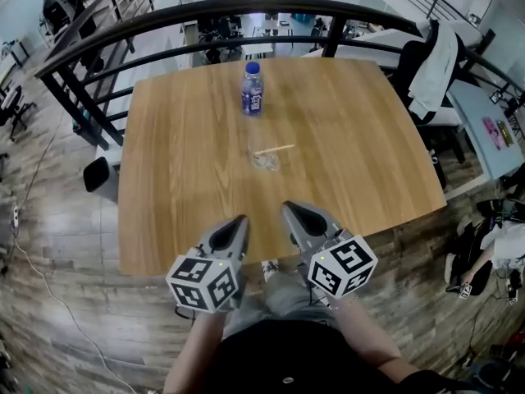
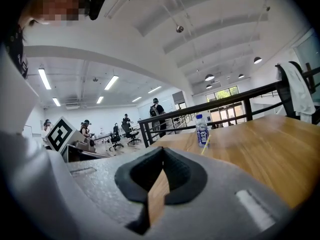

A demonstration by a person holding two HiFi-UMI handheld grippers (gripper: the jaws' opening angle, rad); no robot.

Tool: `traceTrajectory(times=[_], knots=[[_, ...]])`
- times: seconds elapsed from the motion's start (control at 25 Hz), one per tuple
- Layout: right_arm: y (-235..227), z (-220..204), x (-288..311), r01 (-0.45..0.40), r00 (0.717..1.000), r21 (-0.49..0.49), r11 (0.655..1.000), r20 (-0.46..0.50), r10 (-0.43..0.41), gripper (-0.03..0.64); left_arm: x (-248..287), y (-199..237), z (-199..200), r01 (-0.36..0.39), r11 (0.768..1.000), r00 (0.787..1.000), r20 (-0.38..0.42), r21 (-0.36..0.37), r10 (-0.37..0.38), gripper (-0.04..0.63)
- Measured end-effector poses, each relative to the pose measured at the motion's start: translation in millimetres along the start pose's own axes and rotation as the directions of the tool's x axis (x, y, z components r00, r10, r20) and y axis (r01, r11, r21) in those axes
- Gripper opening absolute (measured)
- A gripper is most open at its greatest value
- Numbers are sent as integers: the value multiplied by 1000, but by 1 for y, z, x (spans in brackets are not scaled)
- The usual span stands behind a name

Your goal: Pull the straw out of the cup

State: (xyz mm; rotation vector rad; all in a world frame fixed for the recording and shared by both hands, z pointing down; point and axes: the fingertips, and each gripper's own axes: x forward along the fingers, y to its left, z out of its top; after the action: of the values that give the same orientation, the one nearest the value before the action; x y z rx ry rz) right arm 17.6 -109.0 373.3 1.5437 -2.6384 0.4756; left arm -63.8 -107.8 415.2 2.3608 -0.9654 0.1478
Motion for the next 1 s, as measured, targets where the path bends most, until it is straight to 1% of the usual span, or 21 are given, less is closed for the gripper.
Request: traceTrajectory(times=[0.12,0.32,0.52,0.56,0.6,0.8,1.0], knots=[[-24,8,24,-11,1000,-4,1000,-14,11,0,25,11,16,-12,1000,1000,7,-3,12,21],[-56,8,58,-30,998,-10,999,-60,29,0,57,27,29,-43,999,999,3,-17,43,21],[-91,2,81,-10,996,11,1000,-83,11,2,89,39,33,-57,998,998,-13,-34,57,21],[-98,0,84,-5,996,18,1000,-90,7,39,95,40,33,-59,997,998,-17,-40,58,21],[-105,-2,86,0,995,25,1000,-100,3,105,102,41,31,-60,997,998,-23,-47,59,21],[-134,-18,100,25,991,33,999,-134,-20,110,129,50,21,-63,995,997,-50,-81,59,21],[-147,-26,117,12,988,31,999,-153,-7,110,144,60,13,-82,992,995,-69,-99,76,21]])
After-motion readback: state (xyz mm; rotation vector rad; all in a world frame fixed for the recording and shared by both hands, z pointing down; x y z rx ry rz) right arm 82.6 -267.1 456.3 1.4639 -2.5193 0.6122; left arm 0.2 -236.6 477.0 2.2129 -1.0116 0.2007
